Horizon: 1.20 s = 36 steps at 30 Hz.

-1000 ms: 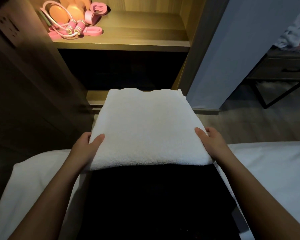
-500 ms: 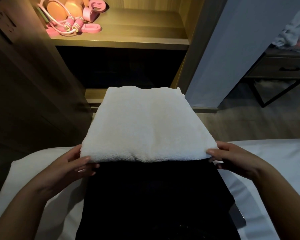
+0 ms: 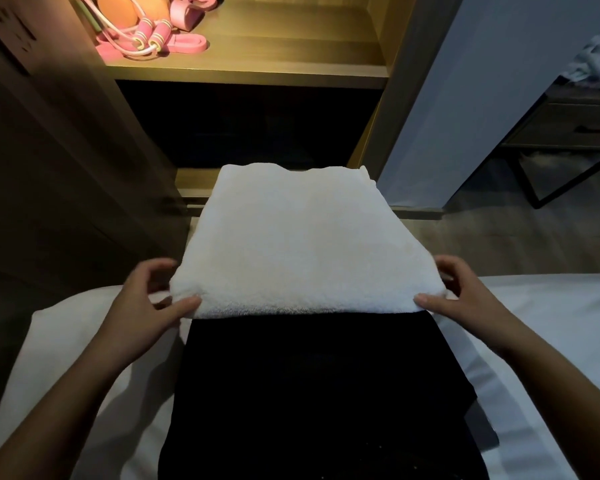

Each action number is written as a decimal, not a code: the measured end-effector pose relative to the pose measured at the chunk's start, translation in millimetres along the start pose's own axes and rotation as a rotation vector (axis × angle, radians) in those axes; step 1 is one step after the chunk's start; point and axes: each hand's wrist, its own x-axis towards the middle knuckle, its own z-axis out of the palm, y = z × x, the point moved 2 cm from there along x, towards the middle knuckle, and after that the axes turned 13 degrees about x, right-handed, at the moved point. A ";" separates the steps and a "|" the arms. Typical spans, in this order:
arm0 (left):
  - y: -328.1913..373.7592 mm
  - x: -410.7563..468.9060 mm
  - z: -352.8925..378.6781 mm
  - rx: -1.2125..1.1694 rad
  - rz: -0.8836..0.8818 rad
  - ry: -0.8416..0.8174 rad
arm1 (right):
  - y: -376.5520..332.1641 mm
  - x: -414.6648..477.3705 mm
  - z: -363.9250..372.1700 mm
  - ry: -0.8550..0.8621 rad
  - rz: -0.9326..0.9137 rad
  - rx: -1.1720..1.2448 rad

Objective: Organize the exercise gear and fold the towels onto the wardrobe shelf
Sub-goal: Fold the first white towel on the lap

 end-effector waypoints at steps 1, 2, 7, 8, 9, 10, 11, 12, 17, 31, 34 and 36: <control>3.1 -2.0 -3.5 0.115 0.174 0.057 | -3.9 -4.3 2.8 -0.018 -0.125 -0.113; 5.5 -3.6 -6.6 0.239 0.371 0.062 | -6.6 -8.3 5.1 -0.065 -0.239 -0.243; 1.7 -2.2 -5.6 0.625 0.778 -0.084 | -12.7 -4.3 3.4 -0.204 -0.572 -0.746; 4.6 1.1 -3.3 0.660 0.790 -0.068 | -15.7 -1.0 5.7 -0.219 -0.607 -0.788; 6.7 5.0 -0.2 0.681 0.793 -0.062 | -18.1 2.5 8.4 -0.236 -0.631 -0.810; 8.5 8.7 1.9 0.679 0.784 -0.056 | -18.8 5.6 11.1 -0.243 -0.647 -0.811; 9.7 11.8 1.9 0.637 0.750 -0.058 | -19.5 8.2 12.6 -0.240 -0.659 -0.786; 11.6 14.8 -1.3 0.545 0.680 -0.077 | -21.6 10.1 12.6 -0.226 -0.660 -0.722; 38.6 30.5 -42.9 0.129 0.428 -0.309 | -57.6 20.6 -8.4 -0.193 -0.405 -0.389; 87.3 106.8 -23.6 -0.541 -0.196 -0.294 | -85.9 91.9 9.6 -0.018 0.171 0.380; 75.4 106.4 -20.4 -0.471 -0.238 -0.287 | -80.6 96.4 12.4 0.111 0.047 0.233; 68.2 106.7 -18.7 -0.400 -0.270 -0.216 | -80.4 97.5 16.7 0.177 -0.121 0.146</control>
